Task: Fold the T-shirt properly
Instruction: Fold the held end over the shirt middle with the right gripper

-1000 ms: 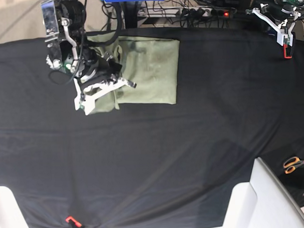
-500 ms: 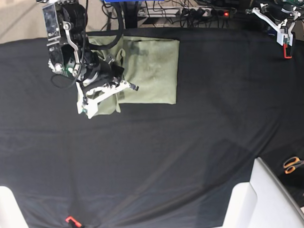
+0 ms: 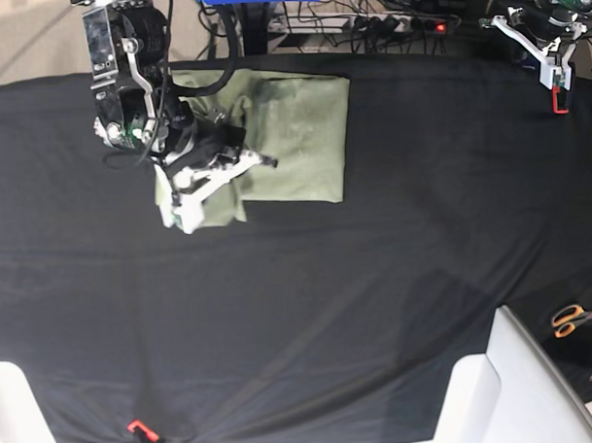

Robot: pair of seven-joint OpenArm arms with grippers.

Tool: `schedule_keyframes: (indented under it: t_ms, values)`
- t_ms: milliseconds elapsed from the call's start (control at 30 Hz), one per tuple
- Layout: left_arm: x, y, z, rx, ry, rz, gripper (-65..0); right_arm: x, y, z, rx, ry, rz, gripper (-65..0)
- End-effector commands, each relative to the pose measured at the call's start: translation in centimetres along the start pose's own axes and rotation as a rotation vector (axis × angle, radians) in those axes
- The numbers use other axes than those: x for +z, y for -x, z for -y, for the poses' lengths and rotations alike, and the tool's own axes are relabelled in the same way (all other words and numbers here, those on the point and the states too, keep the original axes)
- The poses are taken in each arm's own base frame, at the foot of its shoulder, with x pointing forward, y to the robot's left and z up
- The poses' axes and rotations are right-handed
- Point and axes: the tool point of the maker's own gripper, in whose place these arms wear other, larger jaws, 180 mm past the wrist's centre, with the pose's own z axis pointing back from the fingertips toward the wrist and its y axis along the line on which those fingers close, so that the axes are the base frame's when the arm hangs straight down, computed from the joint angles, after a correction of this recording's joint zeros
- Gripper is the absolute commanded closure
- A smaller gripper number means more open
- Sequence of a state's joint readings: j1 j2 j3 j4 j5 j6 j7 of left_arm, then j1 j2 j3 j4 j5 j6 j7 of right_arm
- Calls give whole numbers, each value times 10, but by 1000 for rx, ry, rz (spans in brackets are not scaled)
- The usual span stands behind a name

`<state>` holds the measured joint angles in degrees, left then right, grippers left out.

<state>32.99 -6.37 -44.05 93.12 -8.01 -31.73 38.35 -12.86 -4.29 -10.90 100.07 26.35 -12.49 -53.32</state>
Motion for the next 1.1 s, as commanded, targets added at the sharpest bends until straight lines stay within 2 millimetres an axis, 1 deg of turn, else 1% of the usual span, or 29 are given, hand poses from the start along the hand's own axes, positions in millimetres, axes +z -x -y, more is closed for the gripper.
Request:
schedule_keyframes:
  t_ms: [0, 167, 233, 267, 333, 500, 1067]
  values:
    - [3, -6, -7, -10, -14, 19, 0, 3, -10, -12, 21, -37, 31, 0]
    - [3, -6, -7, -9, -14, 19, 0, 3, -15, -15, 28, -45, 41, 0]
    - [1, -12, -6, -7, -14, 31, 0, 3, -16, -16, 28, -47, 43, 0]
    - [0, -11, -8, -14, -21, 25, 0, 3, -17, -16, 27, -46, 44, 0]
    - [-2, -9, -10, -37, -39, 4, 0, 3, -16, -15, 25, -45, 43, 0]
    - [-6, -11, -16, -84, -83, -20, 0, 3, -12, -16, 25, -47, 0, 0]
    - [-5, -14, -16, -87, -84, -12, 0, 3, -12, -18, 31, -50, -13, -3]
